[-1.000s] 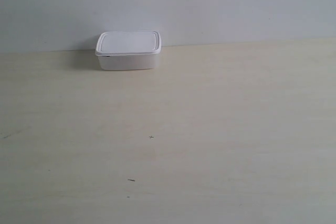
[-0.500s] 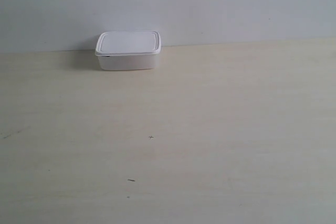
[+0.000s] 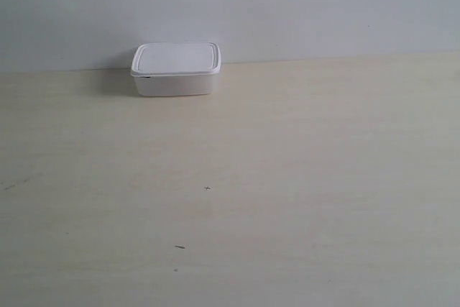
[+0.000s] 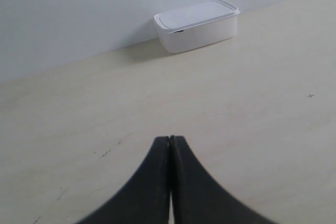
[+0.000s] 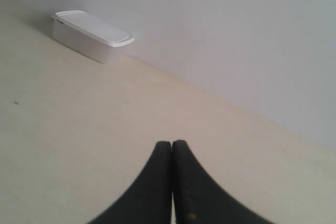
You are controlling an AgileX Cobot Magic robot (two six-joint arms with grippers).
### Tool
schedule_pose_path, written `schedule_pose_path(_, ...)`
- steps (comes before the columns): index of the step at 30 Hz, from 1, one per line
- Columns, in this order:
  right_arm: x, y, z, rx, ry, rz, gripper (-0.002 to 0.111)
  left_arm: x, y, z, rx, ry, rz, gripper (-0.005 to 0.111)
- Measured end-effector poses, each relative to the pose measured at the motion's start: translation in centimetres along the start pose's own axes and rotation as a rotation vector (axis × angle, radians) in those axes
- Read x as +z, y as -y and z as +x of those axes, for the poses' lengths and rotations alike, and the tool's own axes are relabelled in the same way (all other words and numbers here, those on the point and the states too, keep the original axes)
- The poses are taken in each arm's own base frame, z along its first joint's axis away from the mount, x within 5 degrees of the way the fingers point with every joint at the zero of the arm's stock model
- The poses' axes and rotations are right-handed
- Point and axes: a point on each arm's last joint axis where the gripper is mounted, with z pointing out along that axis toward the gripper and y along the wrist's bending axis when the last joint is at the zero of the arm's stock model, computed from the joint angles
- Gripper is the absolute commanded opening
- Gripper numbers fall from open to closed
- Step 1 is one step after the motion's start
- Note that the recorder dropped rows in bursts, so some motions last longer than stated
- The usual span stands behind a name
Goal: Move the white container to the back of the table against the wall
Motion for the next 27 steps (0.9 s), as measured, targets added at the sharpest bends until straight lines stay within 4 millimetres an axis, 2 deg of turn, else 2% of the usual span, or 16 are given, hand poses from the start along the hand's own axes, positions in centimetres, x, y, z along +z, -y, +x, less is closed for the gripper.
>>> schedule_pose_path(19,-0.01,0.16,0.3,0.005,-0.033,0.017,0.0,0.0,0.0,0.0,0.0,0.0,0.0,0.0)
schedule_pose_path(27,-0.06,0.66,0.76,0.273,-0.072,0.083,0.0,0.0,0.0,0.0,0.0,0.0,0.0,0.0)
